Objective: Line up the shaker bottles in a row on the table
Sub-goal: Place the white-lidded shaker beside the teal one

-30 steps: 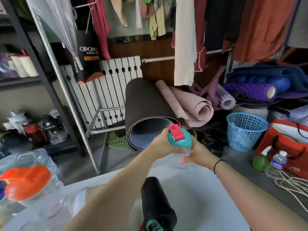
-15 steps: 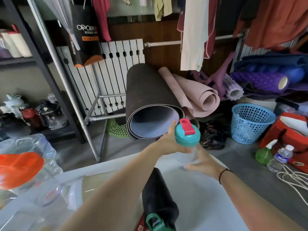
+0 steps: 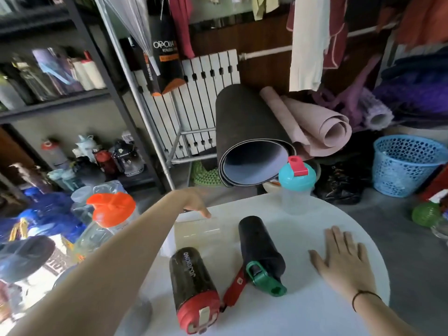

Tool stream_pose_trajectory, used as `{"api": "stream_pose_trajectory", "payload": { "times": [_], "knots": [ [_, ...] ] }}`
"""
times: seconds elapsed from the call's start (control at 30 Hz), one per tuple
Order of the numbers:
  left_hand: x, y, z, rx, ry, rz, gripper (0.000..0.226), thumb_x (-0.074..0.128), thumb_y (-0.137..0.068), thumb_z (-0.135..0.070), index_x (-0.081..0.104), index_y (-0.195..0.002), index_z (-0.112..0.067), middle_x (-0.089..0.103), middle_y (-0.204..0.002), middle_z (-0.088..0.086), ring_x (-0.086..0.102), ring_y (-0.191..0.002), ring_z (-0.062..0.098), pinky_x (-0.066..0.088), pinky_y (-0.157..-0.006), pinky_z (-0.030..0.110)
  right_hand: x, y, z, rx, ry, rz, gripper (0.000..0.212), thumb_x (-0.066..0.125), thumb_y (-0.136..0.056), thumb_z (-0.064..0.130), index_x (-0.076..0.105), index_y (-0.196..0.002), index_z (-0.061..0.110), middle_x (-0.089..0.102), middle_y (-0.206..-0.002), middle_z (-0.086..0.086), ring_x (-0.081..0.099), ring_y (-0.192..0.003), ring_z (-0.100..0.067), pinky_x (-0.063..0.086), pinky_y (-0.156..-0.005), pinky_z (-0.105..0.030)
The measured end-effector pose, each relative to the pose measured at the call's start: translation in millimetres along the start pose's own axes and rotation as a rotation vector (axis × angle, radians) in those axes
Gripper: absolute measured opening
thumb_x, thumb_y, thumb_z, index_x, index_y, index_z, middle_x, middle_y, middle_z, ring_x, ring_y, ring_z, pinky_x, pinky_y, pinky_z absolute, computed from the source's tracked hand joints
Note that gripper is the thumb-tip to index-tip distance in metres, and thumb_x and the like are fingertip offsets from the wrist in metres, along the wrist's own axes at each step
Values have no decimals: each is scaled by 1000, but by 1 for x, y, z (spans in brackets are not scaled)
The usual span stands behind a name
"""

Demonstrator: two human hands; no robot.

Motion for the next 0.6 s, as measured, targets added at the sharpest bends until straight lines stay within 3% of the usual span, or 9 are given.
{"api": "stream_pose_trajectory", "payload": {
  "times": [0.13, 0.3, 0.43, 0.6],
  "knots": [
    [24, -7, 39, -128, -80, 18, 98, 81, -93, -37, 23, -170, -16, 34, -175, 9, 36, -159, 32, 35, -132, 42, -3, 0, 2, 11, 2, 7, 79, 19, -89, 64, 6, -152, 20, 3, -162, 1, 4, -148, -24, 9, -119, -44],
    [55, -14, 35, -114, -277, 42, 110, 87, -81, -50, 25, -168, -30, 44, -170, 0, 45, -155, 29, 42, -125, 44, -6, 2, 4, 23, 2, -1, 79, 22, -89, 64, 8, -153, 18, 4, -162, 0, 5, -148, -25, 9, -119, -45],
    [57, -17, 20, -79, -487, -55, 90, 89, -79, -48, 46, -153, -23, 62, -151, 0, 61, -140, 29, 53, -111, 44, -8, 3, 5, 20, 0, 22, 79, 22, -90, 62, 3, -153, 19, -1, -162, 0, -1, -148, -24, 4, -119, -44],
    [12, -18, -8, -33, -625, -292, 79, 86, -86, -35, 47, -153, -24, 55, -151, 10, 51, -143, 33, 48, -115, 44, -7, -1, 5, 14, -9, 20, 79, 21, -89, 63, 4, -153, 19, -1, -162, 1, -2, -148, -23, 3, -120, -45]
  ]
}}
Point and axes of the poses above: each hand's wrist, its own y-axis away from the middle knuckle, its own x-axis out of the palm, z = x × y, the point moved 10 cm from there along -y, towards the middle knuckle
